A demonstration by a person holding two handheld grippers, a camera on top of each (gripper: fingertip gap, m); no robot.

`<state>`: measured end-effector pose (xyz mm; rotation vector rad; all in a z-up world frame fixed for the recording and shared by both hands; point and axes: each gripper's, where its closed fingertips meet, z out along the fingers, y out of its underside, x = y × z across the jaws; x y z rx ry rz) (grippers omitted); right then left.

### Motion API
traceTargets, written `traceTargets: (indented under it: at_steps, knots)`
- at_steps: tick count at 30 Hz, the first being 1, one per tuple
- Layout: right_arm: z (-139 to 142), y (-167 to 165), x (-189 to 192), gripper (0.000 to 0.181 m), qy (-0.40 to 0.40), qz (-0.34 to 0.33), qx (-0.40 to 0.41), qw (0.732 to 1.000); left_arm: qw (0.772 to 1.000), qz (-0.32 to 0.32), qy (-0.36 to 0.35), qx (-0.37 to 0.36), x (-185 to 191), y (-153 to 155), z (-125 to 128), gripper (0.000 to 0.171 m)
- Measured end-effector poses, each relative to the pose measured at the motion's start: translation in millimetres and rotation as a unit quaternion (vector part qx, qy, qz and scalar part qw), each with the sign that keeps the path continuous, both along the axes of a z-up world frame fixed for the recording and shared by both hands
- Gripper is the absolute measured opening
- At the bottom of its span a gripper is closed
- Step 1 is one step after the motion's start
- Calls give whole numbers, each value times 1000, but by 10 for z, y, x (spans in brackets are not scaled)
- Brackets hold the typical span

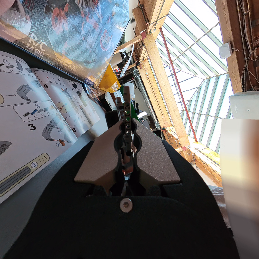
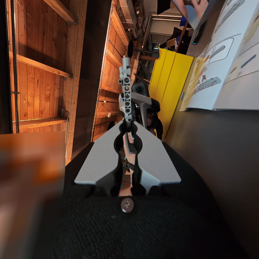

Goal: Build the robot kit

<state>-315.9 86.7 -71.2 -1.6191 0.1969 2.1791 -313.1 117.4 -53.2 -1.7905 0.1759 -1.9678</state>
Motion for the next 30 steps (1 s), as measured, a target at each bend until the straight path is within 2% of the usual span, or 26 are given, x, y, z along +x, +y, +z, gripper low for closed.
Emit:
traceTargets:
  at_steps: [12,20,30]
  knots:
    - [56,8,-89,4,-13,-7,33,999,999,30,11,28,-2,-8,72,4]
    - [102,21,-119,4,-49,-25,79,995,998,48,6,41,-35,4,128,4]
    - [148,22,-100,4,-34,-29,87,995,997,63,8,51,-51,18,141,5]
